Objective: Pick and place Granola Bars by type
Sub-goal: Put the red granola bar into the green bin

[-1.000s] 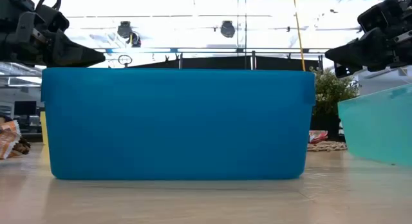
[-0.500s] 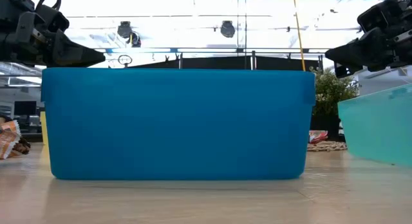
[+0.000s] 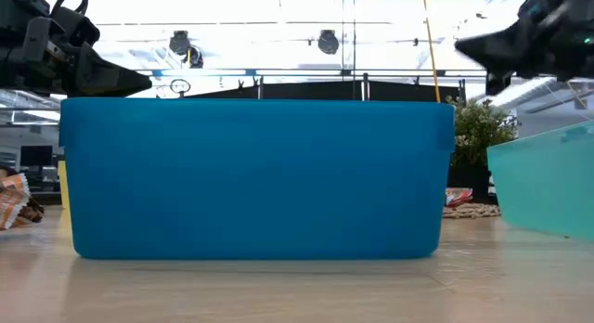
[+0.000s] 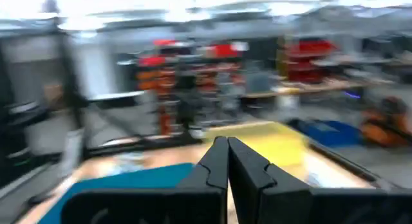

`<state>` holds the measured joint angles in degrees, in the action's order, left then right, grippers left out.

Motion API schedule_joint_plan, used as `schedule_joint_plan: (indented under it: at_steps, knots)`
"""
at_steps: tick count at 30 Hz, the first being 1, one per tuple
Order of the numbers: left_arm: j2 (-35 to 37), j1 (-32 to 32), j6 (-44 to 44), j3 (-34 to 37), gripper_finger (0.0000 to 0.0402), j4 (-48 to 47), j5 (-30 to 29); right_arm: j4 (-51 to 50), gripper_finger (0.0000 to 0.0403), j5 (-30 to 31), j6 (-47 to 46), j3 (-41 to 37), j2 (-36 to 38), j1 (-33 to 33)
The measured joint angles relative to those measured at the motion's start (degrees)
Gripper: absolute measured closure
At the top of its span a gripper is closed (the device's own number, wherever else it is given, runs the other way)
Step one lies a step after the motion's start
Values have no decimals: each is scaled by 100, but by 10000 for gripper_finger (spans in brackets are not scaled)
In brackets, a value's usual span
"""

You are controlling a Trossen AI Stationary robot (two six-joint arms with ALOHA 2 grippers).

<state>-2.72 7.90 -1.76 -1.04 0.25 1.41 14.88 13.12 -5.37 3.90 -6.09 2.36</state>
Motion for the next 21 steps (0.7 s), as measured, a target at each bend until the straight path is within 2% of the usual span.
schedule_joint_plan:
  at_steps: [5,7,9,13,16,21]
  knots:
    - [0,-2,0,0,334,0,0,-1160,403,1223,-484,943,-734,-1]
    - [0,-2,1,0,334,0,1,-1840,403,1707,-874,1367,-1278,-3]
    - [-2,-2,2,0,334,0,-3,-2636,403,1936,-1343,1862,-1870,-39]
    - [-1,-2,1,3,334,23,-2,-4267,403,1987,-2364,2976,-3090,-355]
    - [0,-2,0,4,334,27,-2,-5217,403,1895,-2773,3645,-4006,-632]
    - [0,-2,0,4,334,28,-1,-5855,403,1346,-2997,4322,-5084,-1239]
